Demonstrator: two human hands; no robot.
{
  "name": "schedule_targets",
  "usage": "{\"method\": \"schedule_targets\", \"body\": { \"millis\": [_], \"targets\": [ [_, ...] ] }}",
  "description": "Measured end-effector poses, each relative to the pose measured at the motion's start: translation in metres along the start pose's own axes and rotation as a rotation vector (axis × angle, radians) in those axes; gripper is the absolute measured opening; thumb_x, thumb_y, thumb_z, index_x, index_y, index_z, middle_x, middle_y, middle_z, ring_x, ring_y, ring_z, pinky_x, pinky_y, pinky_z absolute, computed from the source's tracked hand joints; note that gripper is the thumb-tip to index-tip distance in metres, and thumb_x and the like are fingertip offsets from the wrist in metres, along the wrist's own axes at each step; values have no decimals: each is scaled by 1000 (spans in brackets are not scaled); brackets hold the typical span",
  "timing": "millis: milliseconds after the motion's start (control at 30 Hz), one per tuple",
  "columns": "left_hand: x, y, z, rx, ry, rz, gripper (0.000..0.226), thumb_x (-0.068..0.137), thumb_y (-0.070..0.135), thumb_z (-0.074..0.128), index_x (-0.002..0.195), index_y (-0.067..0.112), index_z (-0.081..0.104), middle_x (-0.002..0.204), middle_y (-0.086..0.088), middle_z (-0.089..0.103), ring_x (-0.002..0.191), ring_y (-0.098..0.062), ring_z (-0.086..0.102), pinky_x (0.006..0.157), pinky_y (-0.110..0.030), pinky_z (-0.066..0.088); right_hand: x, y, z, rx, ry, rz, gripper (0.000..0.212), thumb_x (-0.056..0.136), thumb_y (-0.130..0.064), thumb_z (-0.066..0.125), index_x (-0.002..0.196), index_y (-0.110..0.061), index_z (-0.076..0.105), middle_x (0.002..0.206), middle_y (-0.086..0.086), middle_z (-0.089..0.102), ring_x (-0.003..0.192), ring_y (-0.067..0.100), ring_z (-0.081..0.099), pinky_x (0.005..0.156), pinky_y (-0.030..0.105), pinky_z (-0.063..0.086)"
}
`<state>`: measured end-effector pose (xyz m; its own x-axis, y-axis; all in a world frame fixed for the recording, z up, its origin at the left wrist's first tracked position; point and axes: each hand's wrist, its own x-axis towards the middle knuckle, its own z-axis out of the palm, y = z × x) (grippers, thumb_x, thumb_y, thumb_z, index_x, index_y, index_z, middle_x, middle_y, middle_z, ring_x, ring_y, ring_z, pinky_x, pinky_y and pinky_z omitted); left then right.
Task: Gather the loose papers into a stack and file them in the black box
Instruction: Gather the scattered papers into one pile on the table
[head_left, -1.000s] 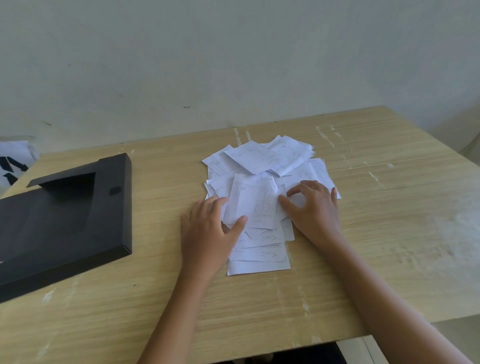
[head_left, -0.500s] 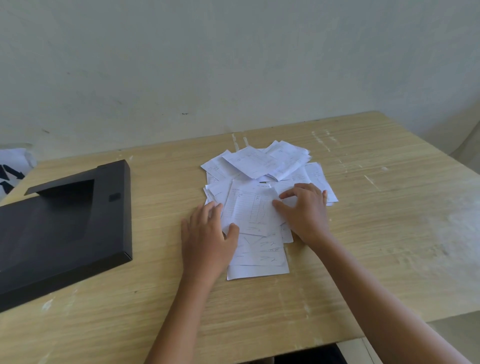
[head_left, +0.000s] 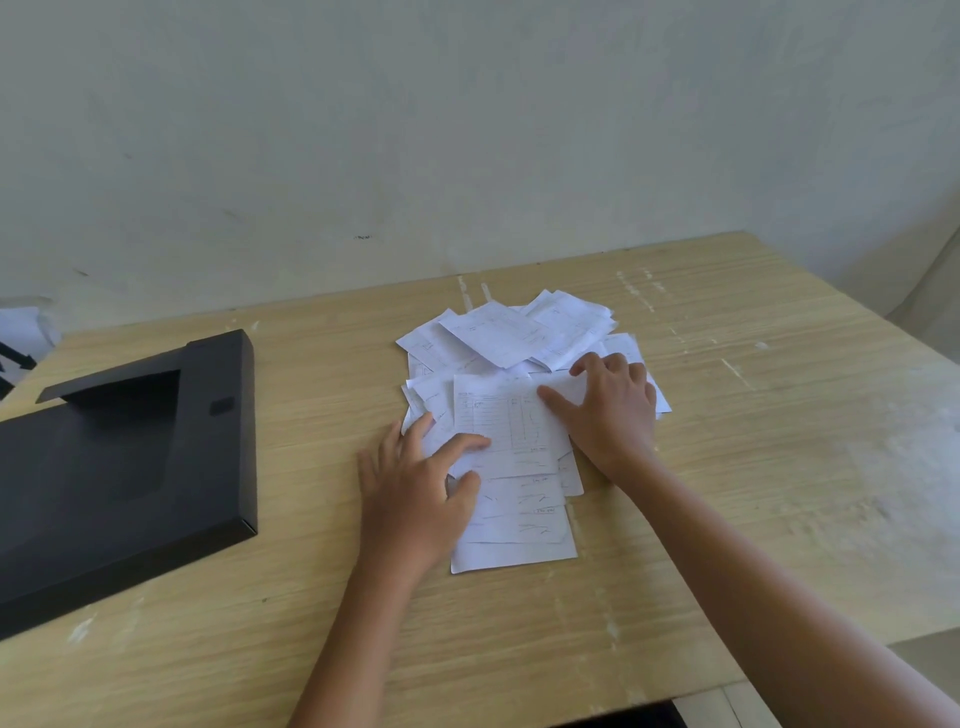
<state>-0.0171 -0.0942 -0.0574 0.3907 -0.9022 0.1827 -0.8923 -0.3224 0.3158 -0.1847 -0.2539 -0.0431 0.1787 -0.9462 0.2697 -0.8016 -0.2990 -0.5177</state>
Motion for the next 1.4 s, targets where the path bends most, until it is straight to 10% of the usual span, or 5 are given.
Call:
{"method": "schedule_targets", "body": {
  "millis": [133, 767, 1067, 1200, 1400],
  "targets": [
    [6, 1, 1, -40, 124, -90, 65, 86, 72, 29, 140, 42, 50, 148, 5, 46, 140, -19, 39, 113, -41, 30, -7, 9, 1, 90, 3, -27, 41, 90, -49, 61, 119, -21, 60, 126, 4, 58, 124, 26, 44, 108, 43, 37],
    [40, 45, 11, 95, -152, -270, 62, 98, 67, 22, 157, 50, 13, 170, -15, -6, 153, -47, -13, 113, -73, -10, -9, 34, -14, -142, -271, -24, 56, 102, -44, 28, 151, -17, 33, 166, 10, 17, 155, 28, 5, 125, 46, 4],
    [79, 24, 2, -48, -75, -290, 62, 104, 51, 26, 161, 31, 16, 171, 6, 6, 156, -39, -7, 118, -68, 2, -13, 27, -31, 315, -131, 51, 39, 102, -33, 26, 87, -12, 55, 89, 6, 63, 99, 33, 57, 88, 43, 43],
    [108, 20, 2, -8, -259, -157, 54, 102, 60, 19, 156, 54, 16, 170, 16, 4, 154, -44, -9, 117, -70, -9, -21, 30, -20, 0, -271, -70, 58, 102, -53, 25, 151, -24, 38, 161, -4, 34, 154, 16, 15, 126, 42, 5],
    [117, 31, 10, -95, -253, 71, 46, 106, 50, 26, 152, 52, 31, 167, 17, 19, 157, -28, 4, 120, -62, -3, -19, 26, -17, 18, -255, -165, 61, 100, -59, 27, 155, -34, 29, 164, -9, 27, 153, 8, 13, 126, 42, 3]
  ]
}}
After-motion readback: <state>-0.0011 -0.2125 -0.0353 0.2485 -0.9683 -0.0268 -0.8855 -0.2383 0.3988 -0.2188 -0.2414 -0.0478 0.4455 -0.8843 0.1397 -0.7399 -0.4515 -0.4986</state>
